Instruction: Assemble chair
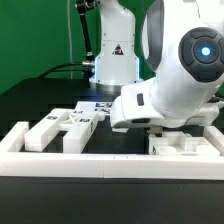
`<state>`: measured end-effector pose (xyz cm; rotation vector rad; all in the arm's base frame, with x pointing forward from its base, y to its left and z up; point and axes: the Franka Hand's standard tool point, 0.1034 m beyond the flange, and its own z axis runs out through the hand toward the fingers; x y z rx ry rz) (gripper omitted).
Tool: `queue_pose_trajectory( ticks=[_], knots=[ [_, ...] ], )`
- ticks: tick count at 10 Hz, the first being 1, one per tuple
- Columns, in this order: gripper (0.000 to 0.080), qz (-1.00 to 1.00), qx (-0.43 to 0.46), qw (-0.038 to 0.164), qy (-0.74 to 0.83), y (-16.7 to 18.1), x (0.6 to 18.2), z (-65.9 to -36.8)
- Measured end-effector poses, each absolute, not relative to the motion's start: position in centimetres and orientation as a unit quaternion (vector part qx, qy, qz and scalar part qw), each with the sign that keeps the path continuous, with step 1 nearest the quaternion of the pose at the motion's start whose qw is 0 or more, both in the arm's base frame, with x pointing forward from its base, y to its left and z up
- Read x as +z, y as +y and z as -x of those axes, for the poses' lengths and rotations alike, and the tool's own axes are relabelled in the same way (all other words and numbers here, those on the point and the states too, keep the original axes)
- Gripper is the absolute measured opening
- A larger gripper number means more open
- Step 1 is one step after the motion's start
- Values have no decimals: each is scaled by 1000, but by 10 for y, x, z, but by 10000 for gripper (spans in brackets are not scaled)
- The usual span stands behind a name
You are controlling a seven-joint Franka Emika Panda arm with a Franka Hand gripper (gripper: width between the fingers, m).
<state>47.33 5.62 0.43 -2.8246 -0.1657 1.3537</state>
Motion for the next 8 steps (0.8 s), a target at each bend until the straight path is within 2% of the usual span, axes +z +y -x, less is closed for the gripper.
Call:
queue_pose_trajectory(
  ticks=[3,4,8],
  knots=[
    [289,901,430,3,-54,58,7,-476],
    [290,902,429,4,-55,59,12,-480],
    [291,910,409,16,-63,71,65,-507]
  ],
)
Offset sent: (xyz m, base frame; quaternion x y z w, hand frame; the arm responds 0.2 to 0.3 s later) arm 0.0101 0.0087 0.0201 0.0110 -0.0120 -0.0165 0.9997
